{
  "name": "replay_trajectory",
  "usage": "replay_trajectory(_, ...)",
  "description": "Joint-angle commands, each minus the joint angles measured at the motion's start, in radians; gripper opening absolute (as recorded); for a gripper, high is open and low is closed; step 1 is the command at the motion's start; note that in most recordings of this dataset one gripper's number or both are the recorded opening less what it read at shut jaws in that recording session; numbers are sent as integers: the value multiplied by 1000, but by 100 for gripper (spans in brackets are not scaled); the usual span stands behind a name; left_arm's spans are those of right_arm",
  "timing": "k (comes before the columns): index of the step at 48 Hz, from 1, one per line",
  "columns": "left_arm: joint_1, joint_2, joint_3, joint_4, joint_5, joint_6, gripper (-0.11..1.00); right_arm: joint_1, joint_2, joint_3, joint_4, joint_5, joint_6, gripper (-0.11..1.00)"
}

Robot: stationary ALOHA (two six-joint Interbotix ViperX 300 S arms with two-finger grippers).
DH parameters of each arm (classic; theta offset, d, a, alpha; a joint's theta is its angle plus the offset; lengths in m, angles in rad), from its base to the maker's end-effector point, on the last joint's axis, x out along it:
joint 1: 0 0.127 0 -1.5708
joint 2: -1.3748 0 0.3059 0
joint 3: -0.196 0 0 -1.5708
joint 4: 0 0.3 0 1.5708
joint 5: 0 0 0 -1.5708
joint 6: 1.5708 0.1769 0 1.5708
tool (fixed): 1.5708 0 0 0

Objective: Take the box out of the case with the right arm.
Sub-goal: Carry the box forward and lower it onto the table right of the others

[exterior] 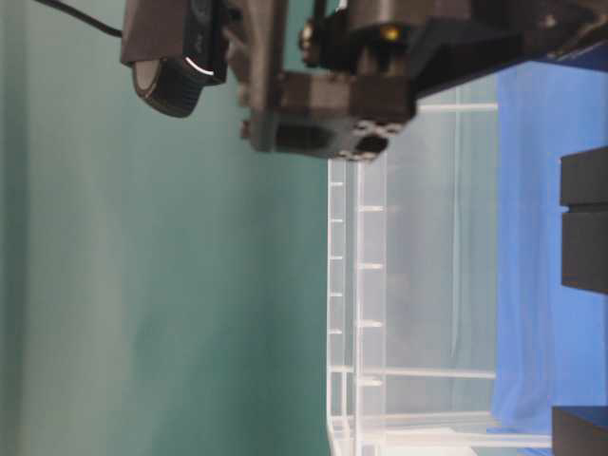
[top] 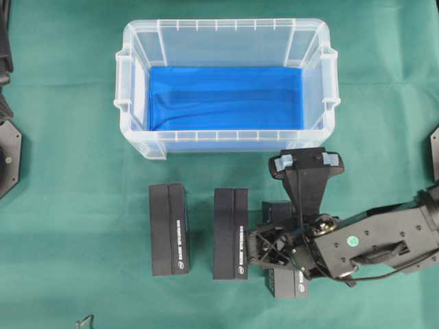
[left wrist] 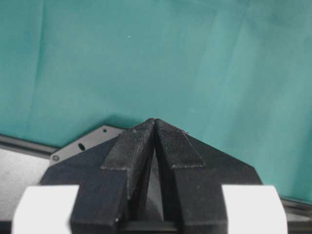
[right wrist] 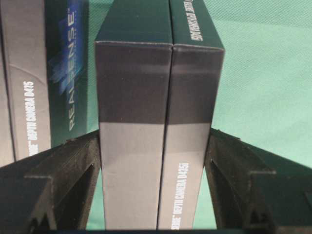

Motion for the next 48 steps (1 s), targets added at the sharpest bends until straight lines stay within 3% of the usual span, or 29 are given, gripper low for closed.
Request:
replay_trajectory(1, 2, 0, -12, 3, -5, 0, 11, 6, -23, -9, 2, -3, 2, 70)
replay_trajectory(39, 2, 0, -12, 3, -5, 0, 11, 6, -23, -11, 3, -20, 0, 70)
replay_trajectory(41, 2, 0, -12, 3, -5, 0, 11, 8, -23, -12, 3, -12, 0, 74)
replay_trajectory(45, 2, 0, -12, 3, -5, 0, 11, 6, -23, -17, 3, 5, 0, 92)
replay_trajectory(48, 2, 0, -11, 2, -5, 0, 11, 8, -23, -21, 3, 17, 0, 98)
